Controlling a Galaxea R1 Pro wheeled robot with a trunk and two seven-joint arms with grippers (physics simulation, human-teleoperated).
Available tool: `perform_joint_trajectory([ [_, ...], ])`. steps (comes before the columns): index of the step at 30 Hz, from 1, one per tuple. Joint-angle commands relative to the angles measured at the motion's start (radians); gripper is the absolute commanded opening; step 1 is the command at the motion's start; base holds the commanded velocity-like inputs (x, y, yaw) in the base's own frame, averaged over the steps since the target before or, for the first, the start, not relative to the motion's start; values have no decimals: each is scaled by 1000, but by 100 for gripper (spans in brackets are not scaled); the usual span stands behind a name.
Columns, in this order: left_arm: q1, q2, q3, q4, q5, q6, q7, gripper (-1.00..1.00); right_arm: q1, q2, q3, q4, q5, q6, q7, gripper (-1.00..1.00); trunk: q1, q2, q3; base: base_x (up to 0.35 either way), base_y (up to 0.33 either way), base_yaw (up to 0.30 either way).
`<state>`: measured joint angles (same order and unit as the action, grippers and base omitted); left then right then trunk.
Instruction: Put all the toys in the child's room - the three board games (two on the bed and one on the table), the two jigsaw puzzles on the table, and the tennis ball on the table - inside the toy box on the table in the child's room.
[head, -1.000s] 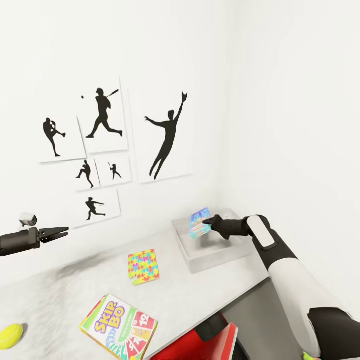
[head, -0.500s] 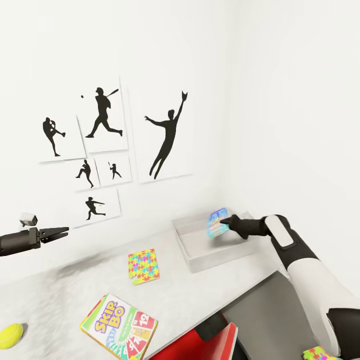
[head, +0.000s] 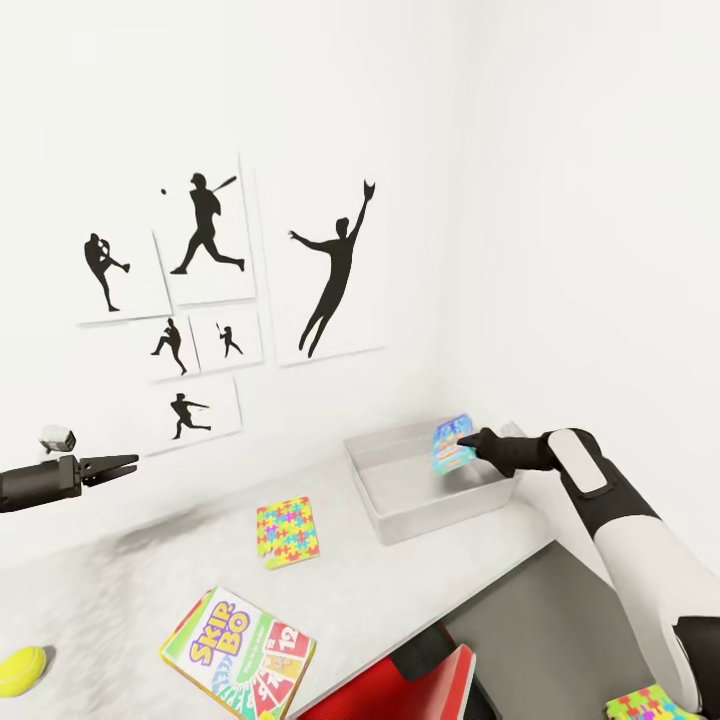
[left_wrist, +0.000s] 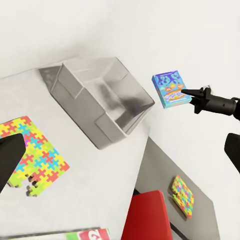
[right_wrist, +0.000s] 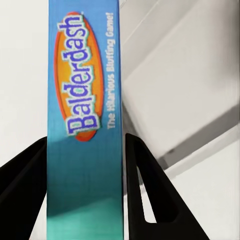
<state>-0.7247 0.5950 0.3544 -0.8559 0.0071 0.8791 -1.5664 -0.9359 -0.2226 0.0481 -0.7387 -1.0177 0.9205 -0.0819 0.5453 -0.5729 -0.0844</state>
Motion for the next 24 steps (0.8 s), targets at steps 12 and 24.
perform_joint_trajectory([
  [12,-1,0,0,0,0,9,-4,100,-60,-3,12,67,-10,-1,-12,-100,0,-2,-20,0,0,0],
  [24,-1,0,-1,0,1,9,-4,100,-112,0,14,120,38,-2,-13,-100,0,-2,-40,0,0,0],
])
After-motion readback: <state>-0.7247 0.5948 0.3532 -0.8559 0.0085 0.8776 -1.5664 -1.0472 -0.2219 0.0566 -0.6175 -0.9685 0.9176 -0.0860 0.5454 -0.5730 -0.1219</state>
